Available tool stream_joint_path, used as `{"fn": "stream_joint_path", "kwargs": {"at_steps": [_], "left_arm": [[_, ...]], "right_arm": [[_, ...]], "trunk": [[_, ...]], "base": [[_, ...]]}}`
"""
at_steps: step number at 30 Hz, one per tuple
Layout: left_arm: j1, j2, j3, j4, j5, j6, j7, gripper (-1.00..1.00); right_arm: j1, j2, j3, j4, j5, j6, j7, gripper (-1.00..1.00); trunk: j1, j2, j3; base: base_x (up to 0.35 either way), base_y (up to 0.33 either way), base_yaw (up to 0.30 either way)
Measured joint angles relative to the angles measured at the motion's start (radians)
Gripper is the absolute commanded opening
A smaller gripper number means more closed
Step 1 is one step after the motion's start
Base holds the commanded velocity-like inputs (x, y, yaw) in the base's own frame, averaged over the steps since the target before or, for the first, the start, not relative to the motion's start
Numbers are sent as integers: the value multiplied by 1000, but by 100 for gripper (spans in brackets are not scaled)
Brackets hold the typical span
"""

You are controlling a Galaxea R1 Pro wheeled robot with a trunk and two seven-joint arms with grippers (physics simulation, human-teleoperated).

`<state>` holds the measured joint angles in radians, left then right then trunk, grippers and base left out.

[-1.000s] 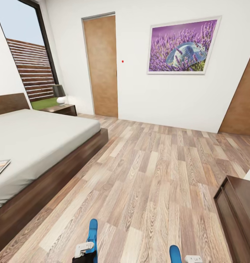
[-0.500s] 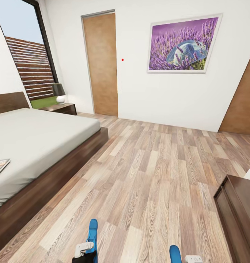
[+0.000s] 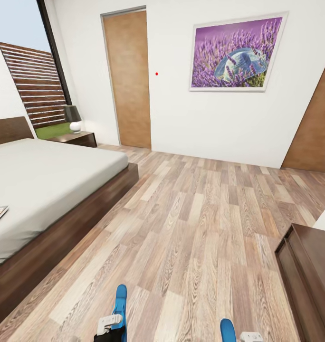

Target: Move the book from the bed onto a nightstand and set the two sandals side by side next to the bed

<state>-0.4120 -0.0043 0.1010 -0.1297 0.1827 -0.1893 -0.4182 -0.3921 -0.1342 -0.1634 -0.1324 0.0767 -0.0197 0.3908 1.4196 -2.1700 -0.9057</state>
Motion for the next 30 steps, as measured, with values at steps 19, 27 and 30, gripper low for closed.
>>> {"fn": "stream_joint_path", "kwargs": {"at_steps": [19, 27, 30], "left_arm": [[0, 0, 0, 0, -1, 0, 0, -100], [0, 0, 0, 0, -1, 0, 0, -100], [0, 0, 0, 0, -1, 0, 0, -100]], "right_arm": [[0, -2, 0, 0, -1, -1, 3, -100], [0, -1, 0, 0, 0, -1, 1, -100], [0, -1, 0, 0, 0, -1, 1, -100]], "trunk": [[-1, 0, 0], [-1, 0, 0], [-1, 0, 0]], "base": [[293, -81, -1], [311, -89, 0], [311, -92, 0]]}}
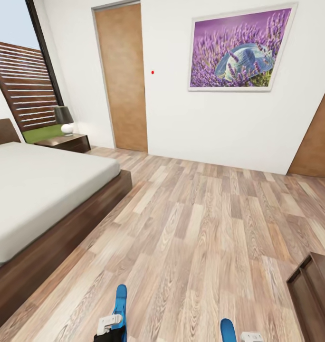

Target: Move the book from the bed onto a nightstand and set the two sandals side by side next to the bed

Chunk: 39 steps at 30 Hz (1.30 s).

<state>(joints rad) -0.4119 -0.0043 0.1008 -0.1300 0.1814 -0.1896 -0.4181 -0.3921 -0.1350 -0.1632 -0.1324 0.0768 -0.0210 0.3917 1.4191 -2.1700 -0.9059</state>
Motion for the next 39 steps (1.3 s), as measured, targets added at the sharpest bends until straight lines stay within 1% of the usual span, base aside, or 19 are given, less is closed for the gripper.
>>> {"fn": "stream_joint_path", "kwargs": {"at_steps": [4, 11, 39], "left_arm": [[0, 0, 0, 0, 0, 0, 0, -100], [0, 0, 0, 0, 0, 0, 0, -100], [0, 0, 0, 0, 0, 0, 0, -100]], "right_arm": [[0, 0, 0, 0, 0, 0, 0, -100], [0, 1, 0, 0, 0, 0, 3, -100], [0, 1, 0, 0, 0, 0, 0, -100]], "trunk": [[0, 0, 0], [0, 0, 0], [0, 0, 0]], "base": [[311, -92, -16], [311, -92, -130], [311, -92, -2]]}}
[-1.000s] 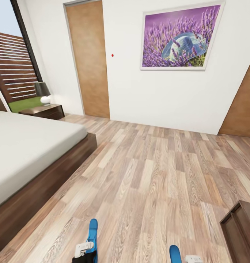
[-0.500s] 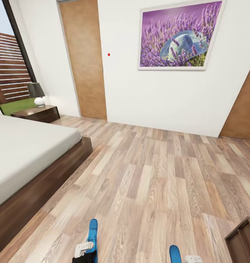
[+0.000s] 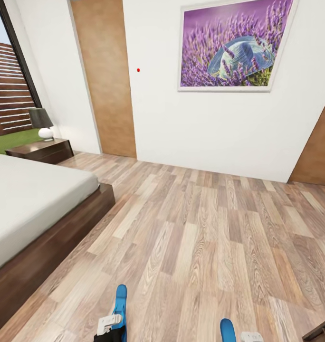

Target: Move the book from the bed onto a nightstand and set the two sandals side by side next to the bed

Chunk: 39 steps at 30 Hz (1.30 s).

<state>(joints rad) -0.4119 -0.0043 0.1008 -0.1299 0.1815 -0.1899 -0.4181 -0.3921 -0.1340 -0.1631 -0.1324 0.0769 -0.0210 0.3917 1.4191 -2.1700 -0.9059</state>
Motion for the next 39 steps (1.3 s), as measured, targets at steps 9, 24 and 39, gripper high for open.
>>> {"fn": "stream_joint_path", "kwargs": {"at_steps": [9, 24, 39], "left_arm": [[0, 0, 0, -1, -1, -2, 0, -100], [0, 5, -20, -194, -6, -14, 5, -100], [0, 6, -65, -114, -4, -17, 2, -100]], "right_arm": [[0, 0, 0, 0, 4, -6, -2, -100], [-1, -1, -4, -20, 1, -46, -39, -100], [-1, -1, -6, -19, 1, -52, -40, -100]], "trunk": [[0, 0, 0], [0, 0, 0], [0, 0, 0]], "base": [[311, -92, 0], [311, -93, 0], [303, -98, 0]]}}
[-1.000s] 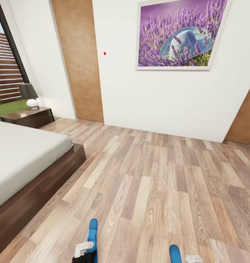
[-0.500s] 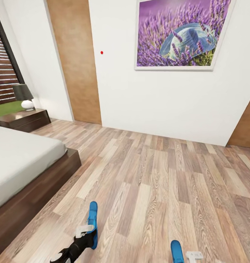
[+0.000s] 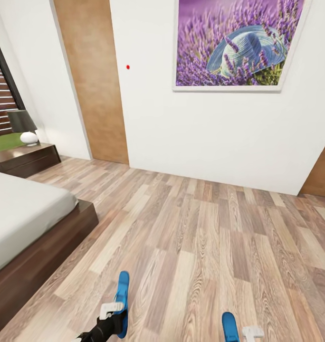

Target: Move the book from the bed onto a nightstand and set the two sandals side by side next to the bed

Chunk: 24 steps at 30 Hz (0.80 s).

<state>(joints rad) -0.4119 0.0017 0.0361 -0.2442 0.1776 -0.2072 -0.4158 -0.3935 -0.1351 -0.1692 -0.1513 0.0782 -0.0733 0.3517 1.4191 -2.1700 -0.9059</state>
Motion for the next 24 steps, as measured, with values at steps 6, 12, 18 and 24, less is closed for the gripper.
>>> {"fn": "stream_joint_path", "kwargs": {"at_steps": [6, 12, 18, 24], "left_arm": [[0, 0, 0, 0, 0, 0, 0, -100], [0, 0, 0, 0, 0, 0, 0, -100], [0, 0, 0, -1, 0, 1, 0, -100], [0, 3, 2, -1, 2, 1, 0, -100]], "right_arm": [[0, 0, 0, 0, 0, 0, 0, -100], [0, 0, 0, 0, -1, 0, 1, -100], [0, 0, 0, 0, 0, 1, 3, -100], [0, 0, 0, 0, -1, 1, 3, -100]], "trunk": [[0, 0, 0], [0, 0, 0], [0, 0, 0], [0, 0, 0]], "base": [[298, -68, 0], [321, -5, 1], [323, 0, 101], [323, 0, 21]]}}
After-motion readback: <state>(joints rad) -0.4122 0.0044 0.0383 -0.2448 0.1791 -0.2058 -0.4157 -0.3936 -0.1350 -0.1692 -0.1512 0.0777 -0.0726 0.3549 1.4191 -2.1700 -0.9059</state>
